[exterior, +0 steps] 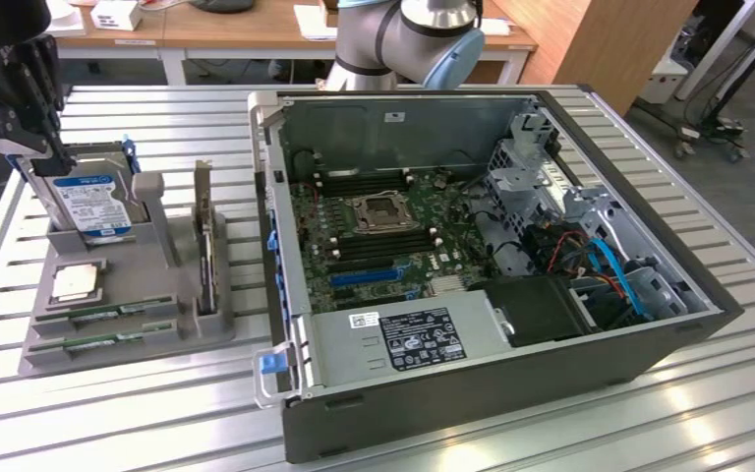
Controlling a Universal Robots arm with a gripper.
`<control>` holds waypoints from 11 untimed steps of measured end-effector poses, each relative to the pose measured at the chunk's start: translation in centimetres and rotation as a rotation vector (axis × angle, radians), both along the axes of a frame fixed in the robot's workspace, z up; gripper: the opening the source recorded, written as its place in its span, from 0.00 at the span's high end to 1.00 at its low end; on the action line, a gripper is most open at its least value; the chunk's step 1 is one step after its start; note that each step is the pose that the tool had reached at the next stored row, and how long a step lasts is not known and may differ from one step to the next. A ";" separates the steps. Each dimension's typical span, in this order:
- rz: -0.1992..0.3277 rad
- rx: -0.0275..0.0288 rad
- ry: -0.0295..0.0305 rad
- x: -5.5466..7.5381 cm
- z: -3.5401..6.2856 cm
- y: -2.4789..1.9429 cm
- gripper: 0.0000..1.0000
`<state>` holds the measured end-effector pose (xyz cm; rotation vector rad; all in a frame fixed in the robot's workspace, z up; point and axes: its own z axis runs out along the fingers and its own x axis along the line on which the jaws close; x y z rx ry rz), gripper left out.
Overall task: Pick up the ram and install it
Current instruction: 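Pick up the ram and move it above insertion slot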
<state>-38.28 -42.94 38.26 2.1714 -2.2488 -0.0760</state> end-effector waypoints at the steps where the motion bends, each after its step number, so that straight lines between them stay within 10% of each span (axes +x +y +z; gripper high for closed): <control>1: 0.001 0.0000 0.0001 0.0 0.00 0.00 0.90; 11: 0.002 0.0000 0.0003 0.0 0.00 0.00 0.90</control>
